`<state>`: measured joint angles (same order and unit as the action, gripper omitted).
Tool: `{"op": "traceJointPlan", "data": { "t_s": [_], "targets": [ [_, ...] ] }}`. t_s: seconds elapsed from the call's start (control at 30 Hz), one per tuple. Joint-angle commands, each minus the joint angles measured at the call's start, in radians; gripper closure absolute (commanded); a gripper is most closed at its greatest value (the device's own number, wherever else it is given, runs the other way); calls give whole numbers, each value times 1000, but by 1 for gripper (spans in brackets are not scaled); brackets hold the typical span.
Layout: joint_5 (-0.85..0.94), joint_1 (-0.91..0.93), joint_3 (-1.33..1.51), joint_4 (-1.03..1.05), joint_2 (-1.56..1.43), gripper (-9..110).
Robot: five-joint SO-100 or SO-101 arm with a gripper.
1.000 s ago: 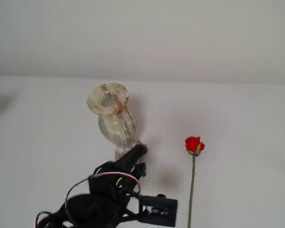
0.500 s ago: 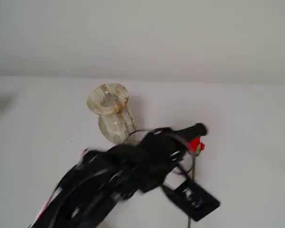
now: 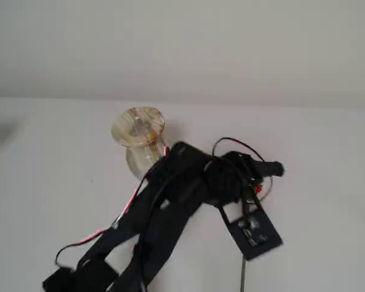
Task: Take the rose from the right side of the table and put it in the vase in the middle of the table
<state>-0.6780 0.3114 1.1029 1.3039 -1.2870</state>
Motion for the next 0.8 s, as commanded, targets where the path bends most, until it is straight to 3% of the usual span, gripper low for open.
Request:
{"op": "traceJointPlan", "data": {
  "t_s": [0.0, 0.13, 0.77],
  "targets": [
    [-66, -25, -449, 253, 273, 62],
    [-87, -15, -1066, 505, 667, 62],
    [-141, -84, -1083, 439, 850, 64]
  ]
}}
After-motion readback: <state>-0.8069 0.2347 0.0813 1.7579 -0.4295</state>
